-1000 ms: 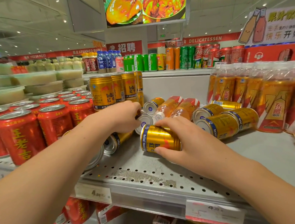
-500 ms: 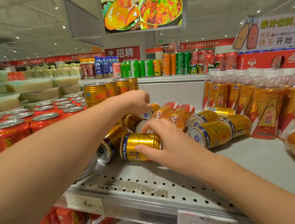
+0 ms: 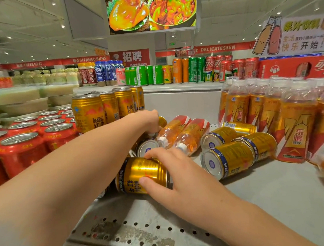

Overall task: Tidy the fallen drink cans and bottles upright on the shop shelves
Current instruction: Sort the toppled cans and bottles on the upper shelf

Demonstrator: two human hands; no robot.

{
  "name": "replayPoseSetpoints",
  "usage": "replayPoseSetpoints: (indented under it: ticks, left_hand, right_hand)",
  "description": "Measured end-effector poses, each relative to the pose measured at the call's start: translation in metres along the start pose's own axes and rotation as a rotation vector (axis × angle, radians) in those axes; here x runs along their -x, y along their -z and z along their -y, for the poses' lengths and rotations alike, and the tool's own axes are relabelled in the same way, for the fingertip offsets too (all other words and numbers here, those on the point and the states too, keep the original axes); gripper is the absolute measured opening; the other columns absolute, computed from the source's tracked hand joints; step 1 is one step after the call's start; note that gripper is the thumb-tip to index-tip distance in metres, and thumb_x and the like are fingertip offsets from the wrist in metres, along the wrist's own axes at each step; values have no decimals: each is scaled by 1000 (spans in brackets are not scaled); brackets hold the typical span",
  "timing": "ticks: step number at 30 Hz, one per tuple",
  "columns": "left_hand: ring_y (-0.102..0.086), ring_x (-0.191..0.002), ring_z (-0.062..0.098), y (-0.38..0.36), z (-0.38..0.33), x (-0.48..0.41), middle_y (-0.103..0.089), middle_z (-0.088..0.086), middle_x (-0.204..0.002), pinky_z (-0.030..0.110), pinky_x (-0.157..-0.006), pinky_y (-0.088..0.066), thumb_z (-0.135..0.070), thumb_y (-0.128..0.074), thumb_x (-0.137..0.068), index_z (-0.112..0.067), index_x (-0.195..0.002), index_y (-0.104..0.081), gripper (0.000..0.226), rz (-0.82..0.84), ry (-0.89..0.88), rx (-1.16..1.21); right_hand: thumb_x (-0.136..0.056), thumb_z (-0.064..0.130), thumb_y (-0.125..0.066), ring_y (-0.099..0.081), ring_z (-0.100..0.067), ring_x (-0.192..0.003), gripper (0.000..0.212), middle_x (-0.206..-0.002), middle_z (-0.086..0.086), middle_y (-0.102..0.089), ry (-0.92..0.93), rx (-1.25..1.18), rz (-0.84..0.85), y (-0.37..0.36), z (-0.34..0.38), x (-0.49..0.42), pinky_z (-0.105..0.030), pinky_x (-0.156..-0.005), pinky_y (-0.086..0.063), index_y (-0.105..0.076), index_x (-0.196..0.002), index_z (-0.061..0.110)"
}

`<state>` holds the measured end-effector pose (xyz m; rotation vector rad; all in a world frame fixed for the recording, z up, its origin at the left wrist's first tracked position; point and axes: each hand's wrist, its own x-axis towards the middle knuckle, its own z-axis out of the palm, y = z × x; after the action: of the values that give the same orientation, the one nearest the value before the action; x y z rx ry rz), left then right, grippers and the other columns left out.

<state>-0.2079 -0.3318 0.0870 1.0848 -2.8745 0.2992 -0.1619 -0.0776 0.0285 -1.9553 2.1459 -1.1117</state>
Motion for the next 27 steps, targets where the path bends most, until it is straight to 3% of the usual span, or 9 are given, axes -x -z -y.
replayPoseSetpoints:
  ticks: [6, 10, 16, 21, 23, 27]
  left_hand:
    - [-58, -89, 28, 4, -3, 8, -61, 11, -106, 36, -71, -53, -33, -67, -93, -9, -135, -45, 53, -82, -33, -16]
    - [-59, -83, 22, 23, 3, 30, -61, 4, -94, 31, -58, -46, -40, -69, -91, -12, -119, -54, 42, -191, -40, 124]
    - [-65, -92, 19, 65, 15, 111, -68, 2, -105, 38, -77, -61, -46, -70, -86, -18, -127, -59, 51, -367, -32, 387]
    - [-68, -81, 9, 67, 26, 207, -72, -8, -89, 25, -59, -49, -48, -71, -85, -22, -133, -59, 56, -477, -28, 610]
    - [-70, -77, 4, 61, 29, 241, -74, -11, -83, 24, -63, -50, -50, -73, -85, -25, -133, -59, 55, -471, -28, 691]
    - [-72, -78, -1, 45, 36, 293, -75, -18, -85, 16, -60, -53, -53, -75, -83, -33, -130, -61, 52, -425, -19, 851]
  right_hand:
    - [-92, 64, -49, -50, -1, -101, 38, -115, 19, -43, -37, -12, -1, -3, -2, -4, -21, -81, -47, -36, -127, 56]
    - [-91, 66, -48, -50, -4, -104, 40, -116, 16, -44, -72, -22, -1, -2, -2, -5, -29, -87, -51, -38, -129, 56]
    - [-92, 65, -47, -53, -5, -100, 41, -114, 13, -46, -83, -17, -2, -2, 2, -2, -27, -82, -50, -39, -131, 55]
    - [-89, 58, -54, -59, -13, -105, 63, -125, 7, -51, -122, -35, -28, 0, 2, -1, -39, -88, -54, -33, -143, 36]
    - [-86, 59, -57, -62, -12, -101, 60, -121, 8, -55, -139, -60, -50, 0, 0, -1, -40, -86, -55, -37, -136, 35]
    - [-89, 61, -57, -57, -16, -110, 49, -124, 4, -55, -128, -20, -77, 1, -5, 1, -39, -90, -51, -48, -130, 37]
